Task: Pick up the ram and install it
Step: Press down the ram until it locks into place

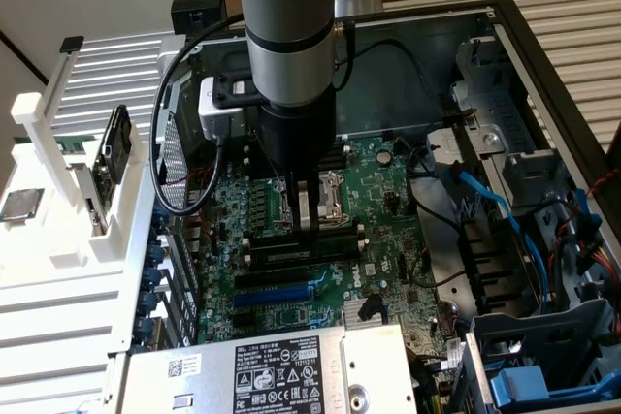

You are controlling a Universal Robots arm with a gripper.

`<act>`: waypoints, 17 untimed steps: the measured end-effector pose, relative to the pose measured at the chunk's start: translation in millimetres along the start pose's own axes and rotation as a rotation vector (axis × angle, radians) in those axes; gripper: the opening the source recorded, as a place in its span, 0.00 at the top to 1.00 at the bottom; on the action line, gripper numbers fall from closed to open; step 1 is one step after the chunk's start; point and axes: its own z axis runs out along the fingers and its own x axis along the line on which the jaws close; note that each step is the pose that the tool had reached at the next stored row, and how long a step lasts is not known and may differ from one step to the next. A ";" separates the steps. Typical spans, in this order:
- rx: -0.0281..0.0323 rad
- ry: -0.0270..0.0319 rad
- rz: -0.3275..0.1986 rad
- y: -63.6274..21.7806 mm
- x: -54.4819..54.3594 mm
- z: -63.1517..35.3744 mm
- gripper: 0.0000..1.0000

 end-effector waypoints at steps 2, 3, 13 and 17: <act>0.0002 -0.0011 0.000 0.0 0.1 0.4 0.89; 0.0001 -0.0012 0.000 0.0 0.1 0.4 0.89; 0.0011 -0.0038 0.000 -0.2 -0.1 -4.6 0.89; 0.0003 -0.0031 0.000 -0.1 -0.4 -12.1 0.89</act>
